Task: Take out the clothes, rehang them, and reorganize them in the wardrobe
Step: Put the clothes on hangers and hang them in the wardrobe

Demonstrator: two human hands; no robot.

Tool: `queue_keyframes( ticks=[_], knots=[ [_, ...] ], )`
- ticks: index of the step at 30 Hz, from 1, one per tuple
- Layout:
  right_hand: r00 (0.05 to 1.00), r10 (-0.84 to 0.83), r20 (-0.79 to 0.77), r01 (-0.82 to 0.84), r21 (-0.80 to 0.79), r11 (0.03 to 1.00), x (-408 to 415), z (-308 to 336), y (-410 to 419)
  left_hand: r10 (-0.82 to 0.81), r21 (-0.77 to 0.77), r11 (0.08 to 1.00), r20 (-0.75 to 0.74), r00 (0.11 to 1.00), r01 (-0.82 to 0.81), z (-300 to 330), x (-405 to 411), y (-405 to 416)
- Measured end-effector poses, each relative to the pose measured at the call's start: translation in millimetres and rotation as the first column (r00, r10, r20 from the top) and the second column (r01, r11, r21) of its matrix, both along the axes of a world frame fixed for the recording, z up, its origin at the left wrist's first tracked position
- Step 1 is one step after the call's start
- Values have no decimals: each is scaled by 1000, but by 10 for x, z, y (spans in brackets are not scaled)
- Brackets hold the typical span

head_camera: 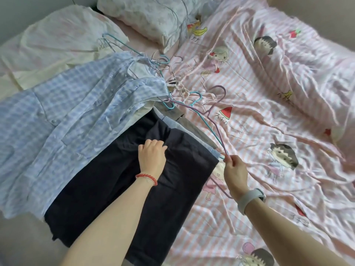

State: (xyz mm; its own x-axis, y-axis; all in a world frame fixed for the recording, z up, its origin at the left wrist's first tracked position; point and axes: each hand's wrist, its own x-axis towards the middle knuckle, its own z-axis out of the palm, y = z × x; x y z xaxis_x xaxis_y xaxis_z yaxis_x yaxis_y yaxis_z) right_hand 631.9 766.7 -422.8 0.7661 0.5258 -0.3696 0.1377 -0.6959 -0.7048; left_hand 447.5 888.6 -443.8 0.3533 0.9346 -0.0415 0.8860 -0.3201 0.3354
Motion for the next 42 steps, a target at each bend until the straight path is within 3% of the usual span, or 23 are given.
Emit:
queue_keyframes(
  ticks=[4, 9, 15, 19, 25, 28, 32, 34, 38, 40, 42],
  knots=[
    [996, 60, 60, -57, -43, 997, 43, 120, -334, 24, -43, 999, 198, 980, -16, 301, -59, -318],
    [988, 143, 60, -135, -112, 984, 25, 280, -841, -6, -76, 997, 321, 947, 32, 735, -206, -1063],
    [977, 202, 73, -210, 123, 970, 28, 773, -1495, -35, 14, 999, 392, 919, 32, 1266, -139, -1948],
    [910, 376, 173, -403, 163, 901, 57, 1194, -1653, -13, 111, 993, 417, 909, -37, 1633, -218, -2375],
    [706, 634, 315, -703, 201, 683, -159, 1766, -1492, 150, 327, 893, 430, 890, -308, 2435, -726, -2761],
    [662, 683, 309, -749, 295, 593, -483, 2088, -1369, 197, 400, 821, 469, 861, -407, 2825, -1075, -3095],
    [672, 658, 341, -737, 397, 547, -892, 2508, -1379, 286, 408, 764, 480, 829, -500, 2954, -1546, -3855],
    [629, 652, 423, -771, 451, 451, -1097, 2687, -1501, 418, 325, 757, 428, 802, -567, 2816, -1745, -4271],
    [456, 643, 615, -873, 448, 192, -1431, 2796, -1908, 674, 105, 710, 182, 716, -696, 2480, -1973, -4908],
    [355, 633, 688, -920, 377, 106, -1506, 2719, -2129, 719, 176, 640, 208, 663, -748, 2493, -2022, -5095],
    [274, 615, 740, -946, 321, 35, -1545, 2634, -2320, 727, 347, 550, 247, 640, -760, 2603, -2082, -5163]
  ],
)
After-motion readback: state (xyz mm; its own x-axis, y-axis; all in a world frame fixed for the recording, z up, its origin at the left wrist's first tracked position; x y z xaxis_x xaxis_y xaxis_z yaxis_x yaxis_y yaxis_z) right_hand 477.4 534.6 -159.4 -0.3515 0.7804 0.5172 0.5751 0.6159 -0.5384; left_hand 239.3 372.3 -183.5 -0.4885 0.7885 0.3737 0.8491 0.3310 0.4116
